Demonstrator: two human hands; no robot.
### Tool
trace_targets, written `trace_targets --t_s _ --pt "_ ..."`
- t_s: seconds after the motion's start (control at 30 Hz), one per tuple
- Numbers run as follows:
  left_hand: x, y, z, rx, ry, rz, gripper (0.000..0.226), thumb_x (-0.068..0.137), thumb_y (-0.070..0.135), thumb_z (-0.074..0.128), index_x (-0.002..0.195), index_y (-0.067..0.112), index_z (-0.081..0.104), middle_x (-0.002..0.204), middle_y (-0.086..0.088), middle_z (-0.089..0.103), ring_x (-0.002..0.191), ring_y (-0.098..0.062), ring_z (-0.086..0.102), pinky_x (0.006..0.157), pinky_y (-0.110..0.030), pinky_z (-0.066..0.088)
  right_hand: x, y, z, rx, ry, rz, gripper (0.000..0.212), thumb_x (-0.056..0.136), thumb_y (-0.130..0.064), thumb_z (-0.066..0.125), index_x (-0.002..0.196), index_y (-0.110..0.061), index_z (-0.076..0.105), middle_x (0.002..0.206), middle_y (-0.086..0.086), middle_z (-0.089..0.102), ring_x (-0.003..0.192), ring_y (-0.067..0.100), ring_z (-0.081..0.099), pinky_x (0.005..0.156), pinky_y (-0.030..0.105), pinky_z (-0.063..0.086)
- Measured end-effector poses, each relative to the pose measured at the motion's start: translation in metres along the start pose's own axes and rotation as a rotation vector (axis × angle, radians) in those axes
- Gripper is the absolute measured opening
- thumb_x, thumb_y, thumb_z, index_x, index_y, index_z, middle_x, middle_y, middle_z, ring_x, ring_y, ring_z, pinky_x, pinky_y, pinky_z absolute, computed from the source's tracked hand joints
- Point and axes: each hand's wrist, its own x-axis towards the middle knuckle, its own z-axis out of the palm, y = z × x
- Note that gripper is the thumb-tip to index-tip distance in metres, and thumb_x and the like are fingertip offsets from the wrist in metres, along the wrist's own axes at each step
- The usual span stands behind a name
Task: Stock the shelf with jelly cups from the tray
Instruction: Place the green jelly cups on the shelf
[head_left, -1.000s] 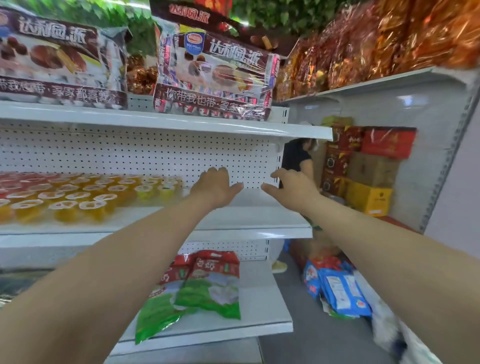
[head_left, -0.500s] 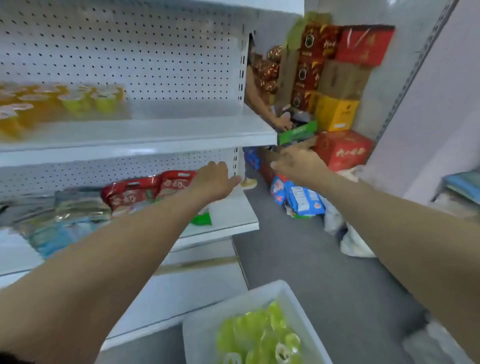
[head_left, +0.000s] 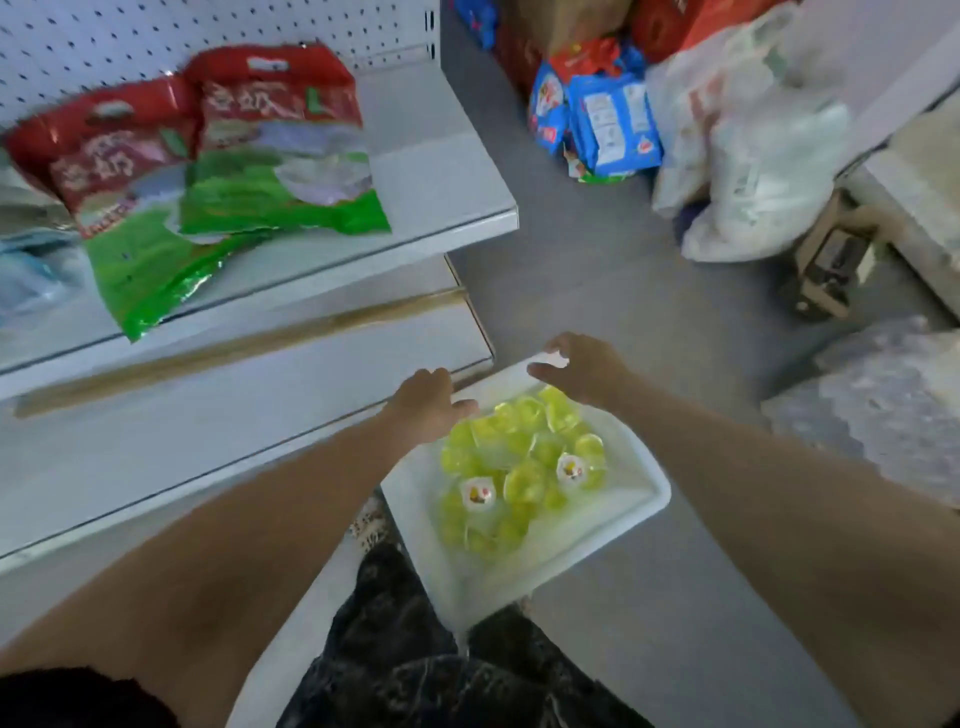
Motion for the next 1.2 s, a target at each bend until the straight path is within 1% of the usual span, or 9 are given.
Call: trace_targets --t_s 0.17,0.37,0.43,0.53,0.67,0.77,0.93,1.07,1.2 --pt "0.016 -0.036 0.074 -0.042 -0.221 -0.072 0.058 0.089 0.048 0.063 0.13 0.009 0.05 0.13 -0.012 0.053 0.118 -0.028 0.053 0.094 -0.035 0.044 -0.001 0.041 0.079 0.084 -0.233 0.17 0.05 0.091 -0.048 0.062 0.131 -0.018 0.058 0.136 0.003 0.057 0.126 0.022 0.052 0.103 0.033 0.041" --pt "0.039 -0.057 0.138 -0.115 -0.32 -0.092 0.058 0.088 0.044 0.067 0.132 0.011 0.049 0.13 -0.014 0.052 0.116 -0.028 0.054 0.089 -0.03 0.041 0.003 0.086 0.151 0.184 -0.311 0.376 0.054 0.084 -0.05 0.07 0.127 -0.019 0.061 0.133 0.004 0.06 0.125 0.018 0.054 0.102 0.028 0.041" --pt "0.049 -0.063 0.153 -0.134 -0.316 -0.101 0.058 0.087 0.042 0.068 0.133 0.012 0.049 0.13 -0.013 0.052 0.117 -0.028 0.054 0.087 -0.029 0.039 0.007 0.098 0.169 0.207 -0.322 0.42 0.059 0.082 -0.048 0.073 0.13 -0.018 0.059 0.132 0.005 0.06 0.124 0.019 0.054 0.105 0.03 0.039" --pt "0.063 -0.068 0.173 -0.161 -0.299 -0.121 0.058 0.084 0.041 0.072 0.13 0.012 0.051 0.128 -0.011 0.055 0.116 -0.028 0.054 0.085 -0.028 0.037 0.014 0.108 0.191 0.255 -0.296 0.453 0.063 0.078 -0.044 0.078 0.129 -0.016 0.056 0.129 0.004 0.06 0.122 0.02 0.054 0.098 0.029 0.04" --pt "0.077 -0.074 0.195 -0.188 -0.274 -0.153 0.052 0.079 0.044 0.076 0.113 0.011 0.056 0.111 -0.009 0.06 0.102 -0.027 0.058 0.077 -0.031 0.04 0.024 0.113 0.213 0.343 -0.234 0.51 0.063 0.074 -0.038 0.083 0.125 -0.014 0.054 0.117 0.005 0.062 0.113 0.022 0.058 0.097 0.037 0.046" --pt "0.081 -0.077 0.206 -0.205 -0.189 -0.151 0.044 0.076 0.043 0.078 0.1 0.014 0.056 0.1 -0.005 0.061 0.091 -0.024 0.057 0.071 -0.03 0.036 0.03 0.114 0.227 0.348 -0.201 0.53 0.064 0.072 -0.04 0.084 0.12 -0.015 0.051 0.111 0.004 0.062 0.109 0.023 0.06 0.096 0.041 0.048" --pt "0.081 -0.08 0.216 -0.213 -0.082 -0.151 0.03 0.076 0.035 0.079 0.088 0.018 0.057 0.095 -0.005 0.063 0.087 -0.023 0.058 0.069 -0.029 0.037 0.032 0.118 0.237 0.341 -0.119 0.501 0.062 0.068 -0.037 0.086 0.112 -0.017 0.047 0.104 -0.005 0.057 0.1 0.021 0.062 0.086 0.04 0.05" --pt "0.083 -0.081 0.218 -0.235 -0.084 -0.174 0.022 0.076 0.032 0.08 0.081 0.02 0.061 0.093 -0.005 0.065 0.085 -0.023 0.061 0.07 -0.028 0.042 0.03 0.121 0.237 0.346 -0.092 0.496 0.06 0.067 -0.037 0.087 0.11 -0.016 0.049 0.099 -0.006 0.058 0.094 0.017 0.059 0.082 0.036 0.049" --pt "0.083 -0.084 0.214 -0.261 -0.135 -0.193 0.023 0.076 0.034 0.08 0.078 0.019 0.063 0.088 -0.002 0.067 0.081 -0.019 0.06 0.069 -0.025 0.038 0.027 0.122 0.234 0.362 -0.121 0.507 0.061 0.068 -0.041 0.086 0.113 -0.02 0.052 0.095 -0.002 0.059 0.098 0.021 0.061 0.089 0.04 0.05"
